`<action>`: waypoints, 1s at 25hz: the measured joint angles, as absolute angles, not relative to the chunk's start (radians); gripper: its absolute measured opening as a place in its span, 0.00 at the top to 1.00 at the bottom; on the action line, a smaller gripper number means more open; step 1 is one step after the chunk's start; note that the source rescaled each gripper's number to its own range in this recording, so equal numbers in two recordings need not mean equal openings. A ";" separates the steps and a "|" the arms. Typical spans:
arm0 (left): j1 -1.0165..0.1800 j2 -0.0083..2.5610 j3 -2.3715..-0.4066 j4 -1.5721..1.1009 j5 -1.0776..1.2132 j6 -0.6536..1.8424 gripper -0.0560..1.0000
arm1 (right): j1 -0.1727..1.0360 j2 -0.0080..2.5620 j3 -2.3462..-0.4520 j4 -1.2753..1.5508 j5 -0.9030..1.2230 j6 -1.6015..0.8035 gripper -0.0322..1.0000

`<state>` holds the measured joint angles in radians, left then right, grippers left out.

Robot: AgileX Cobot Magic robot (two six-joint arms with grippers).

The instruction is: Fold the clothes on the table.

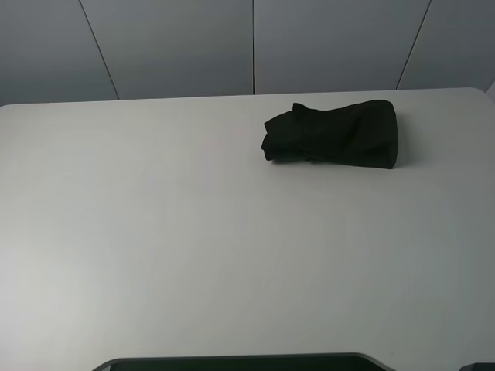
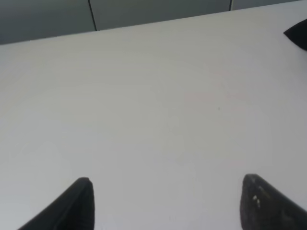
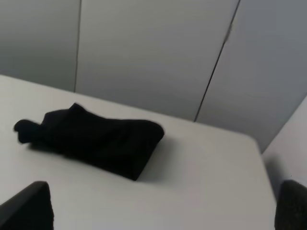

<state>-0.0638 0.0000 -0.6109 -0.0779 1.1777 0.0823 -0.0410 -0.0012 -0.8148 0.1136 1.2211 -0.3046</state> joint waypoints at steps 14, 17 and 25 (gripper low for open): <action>-0.068 0.000 -0.512 -0.099 1.088 0.068 0.17 | -0.041 0.002 -0.523 0.118 1.121 -0.234 0.00; -0.068 0.000 -0.512 -0.099 1.088 0.064 0.17 | -0.041 0.002 -0.513 0.089 1.109 -0.202 0.00; -0.068 0.000 -0.512 -0.099 1.088 0.064 0.17 | -0.030 0.002 -0.513 0.085 1.104 -0.188 0.00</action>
